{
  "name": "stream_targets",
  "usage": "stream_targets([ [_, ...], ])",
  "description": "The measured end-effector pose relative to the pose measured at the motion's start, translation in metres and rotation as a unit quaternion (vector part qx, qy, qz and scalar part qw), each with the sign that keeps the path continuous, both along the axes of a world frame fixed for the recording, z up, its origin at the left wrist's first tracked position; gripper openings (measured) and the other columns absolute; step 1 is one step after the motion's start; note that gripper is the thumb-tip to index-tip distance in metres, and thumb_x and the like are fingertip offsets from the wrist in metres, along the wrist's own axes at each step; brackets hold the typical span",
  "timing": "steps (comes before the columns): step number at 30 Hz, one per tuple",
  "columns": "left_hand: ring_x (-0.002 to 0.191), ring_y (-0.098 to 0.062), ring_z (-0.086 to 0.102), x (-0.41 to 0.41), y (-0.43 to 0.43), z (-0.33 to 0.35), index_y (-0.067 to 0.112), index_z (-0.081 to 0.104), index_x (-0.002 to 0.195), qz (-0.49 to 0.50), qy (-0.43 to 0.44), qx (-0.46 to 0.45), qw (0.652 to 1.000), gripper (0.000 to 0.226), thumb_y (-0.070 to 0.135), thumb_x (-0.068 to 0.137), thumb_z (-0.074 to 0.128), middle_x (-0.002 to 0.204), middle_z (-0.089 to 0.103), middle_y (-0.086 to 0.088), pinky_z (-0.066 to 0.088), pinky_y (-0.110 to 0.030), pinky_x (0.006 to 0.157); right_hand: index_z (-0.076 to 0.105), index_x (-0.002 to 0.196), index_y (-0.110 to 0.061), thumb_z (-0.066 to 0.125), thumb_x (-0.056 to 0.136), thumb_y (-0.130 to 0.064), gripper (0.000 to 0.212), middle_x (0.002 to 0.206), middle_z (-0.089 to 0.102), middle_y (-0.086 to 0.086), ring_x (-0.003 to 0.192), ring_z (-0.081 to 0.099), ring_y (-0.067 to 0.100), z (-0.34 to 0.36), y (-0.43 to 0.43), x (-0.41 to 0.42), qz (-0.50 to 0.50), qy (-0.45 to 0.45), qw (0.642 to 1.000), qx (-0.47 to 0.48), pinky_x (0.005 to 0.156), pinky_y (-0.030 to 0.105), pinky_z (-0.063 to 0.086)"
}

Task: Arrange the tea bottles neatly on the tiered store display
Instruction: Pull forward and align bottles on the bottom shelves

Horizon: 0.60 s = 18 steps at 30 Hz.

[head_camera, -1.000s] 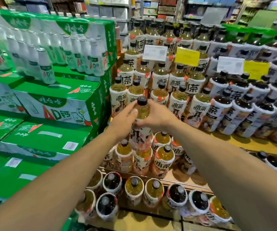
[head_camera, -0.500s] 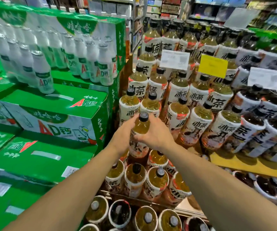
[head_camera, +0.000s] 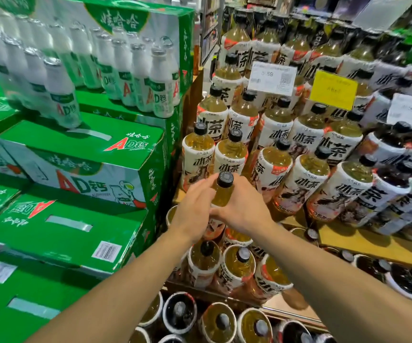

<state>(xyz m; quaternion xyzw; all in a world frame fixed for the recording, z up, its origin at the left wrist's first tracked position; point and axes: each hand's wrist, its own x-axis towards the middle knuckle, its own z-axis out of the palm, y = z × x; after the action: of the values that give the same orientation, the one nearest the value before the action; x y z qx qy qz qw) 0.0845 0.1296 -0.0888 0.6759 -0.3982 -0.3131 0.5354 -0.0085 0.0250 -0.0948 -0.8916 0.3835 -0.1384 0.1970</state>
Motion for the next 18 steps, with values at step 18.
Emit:
stream_targets([
  [18,0.143,-0.021,0.032,0.002,-0.012,-0.062,0.019,0.039,0.149,-0.059,-0.121,0.206,0.969,0.050,0.031,0.102,0.033,0.154,0.040,-0.001,0.024,-0.030,0.116,0.054,0.129,-0.028,0.072,0.076,-0.039,0.058,0.124,0.065,-0.003,0.111,0.065,0.023,-0.071,0.004,0.008,-0.024,0.097,0.985,0.140,0.091,0.033,0.051],
])
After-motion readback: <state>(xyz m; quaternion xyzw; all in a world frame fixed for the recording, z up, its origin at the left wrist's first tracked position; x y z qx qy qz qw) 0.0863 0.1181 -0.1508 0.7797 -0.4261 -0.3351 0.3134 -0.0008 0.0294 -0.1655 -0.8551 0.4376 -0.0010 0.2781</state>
